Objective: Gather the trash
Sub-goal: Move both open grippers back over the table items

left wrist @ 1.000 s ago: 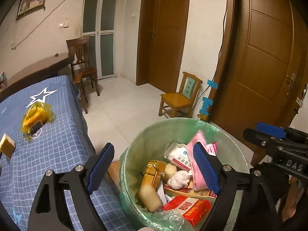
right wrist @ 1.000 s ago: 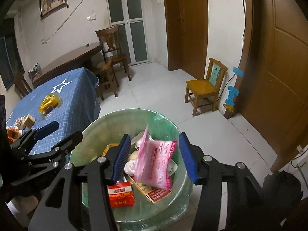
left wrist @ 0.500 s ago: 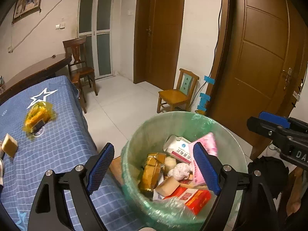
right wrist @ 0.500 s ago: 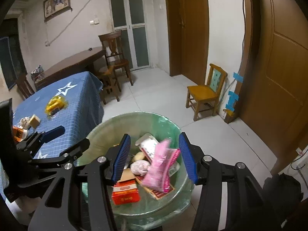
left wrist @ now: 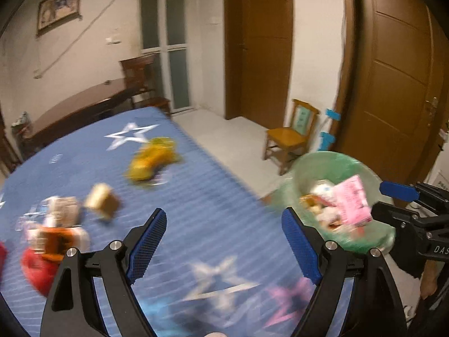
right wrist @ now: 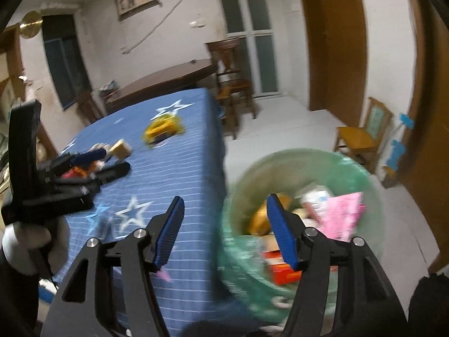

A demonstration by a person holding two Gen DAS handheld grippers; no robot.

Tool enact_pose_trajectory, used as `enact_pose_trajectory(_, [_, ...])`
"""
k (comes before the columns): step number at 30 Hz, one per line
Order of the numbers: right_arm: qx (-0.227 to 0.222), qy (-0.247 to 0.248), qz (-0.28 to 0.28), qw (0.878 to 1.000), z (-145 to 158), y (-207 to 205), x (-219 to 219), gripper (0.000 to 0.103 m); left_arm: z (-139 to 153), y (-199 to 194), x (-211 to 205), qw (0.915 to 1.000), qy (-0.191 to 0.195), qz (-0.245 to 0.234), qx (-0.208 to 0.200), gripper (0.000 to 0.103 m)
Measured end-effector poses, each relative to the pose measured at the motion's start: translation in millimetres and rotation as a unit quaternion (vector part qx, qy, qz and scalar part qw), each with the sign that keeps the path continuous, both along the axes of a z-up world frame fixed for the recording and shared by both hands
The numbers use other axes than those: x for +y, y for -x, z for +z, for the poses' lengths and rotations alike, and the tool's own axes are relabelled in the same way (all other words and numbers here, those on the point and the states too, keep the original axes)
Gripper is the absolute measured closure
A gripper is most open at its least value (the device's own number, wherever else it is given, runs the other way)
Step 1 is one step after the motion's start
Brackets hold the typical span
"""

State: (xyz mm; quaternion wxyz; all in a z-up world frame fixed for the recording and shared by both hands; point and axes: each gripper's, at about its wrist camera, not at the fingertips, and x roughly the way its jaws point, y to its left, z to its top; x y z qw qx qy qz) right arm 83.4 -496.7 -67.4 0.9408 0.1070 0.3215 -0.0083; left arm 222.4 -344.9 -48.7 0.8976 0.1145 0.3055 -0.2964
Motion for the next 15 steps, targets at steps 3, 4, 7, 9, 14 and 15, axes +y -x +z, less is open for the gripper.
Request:
enact_pose_trajectory(3, [0.004,0.003,0.040,0.999,-1,-12,29,0.042,14,-15,57,0.9995,0.011,0.028,0.003,0.019])
enact_pose_trajectory(4, [0.006,0.004,0.054,0.998,-2,-17,40,0.042,20,-21,80,0.9990,0.013,0.043,0.000,0.019])
enact_pose_trajectory(7, [0.012,0.001,0.093,0.996,-2,-32,70,0.042,30,-36,147,0.9961,0.016,0.087,-0.008,0.019])
enact_pose_trajectory(9, [0.016,0.006,0.114,0.993,-3,-41,89,0.042,33,-44,190,0.9929,0.024,0.116,-0.005,0.019])
enact_pose_trajectory(14, [0.029,0.011,0.139,0.990,-8,-60,122,0.042,4,-78,293,0.9843,-0.006,0.168,0.054,0.020])
enact_pose_trajectory(15, [0.032,0.012,0.141,0.989,-10,-65,129,0.042,-3,-82,304,0.9829,-0.023,0.172,0.061,0.020])
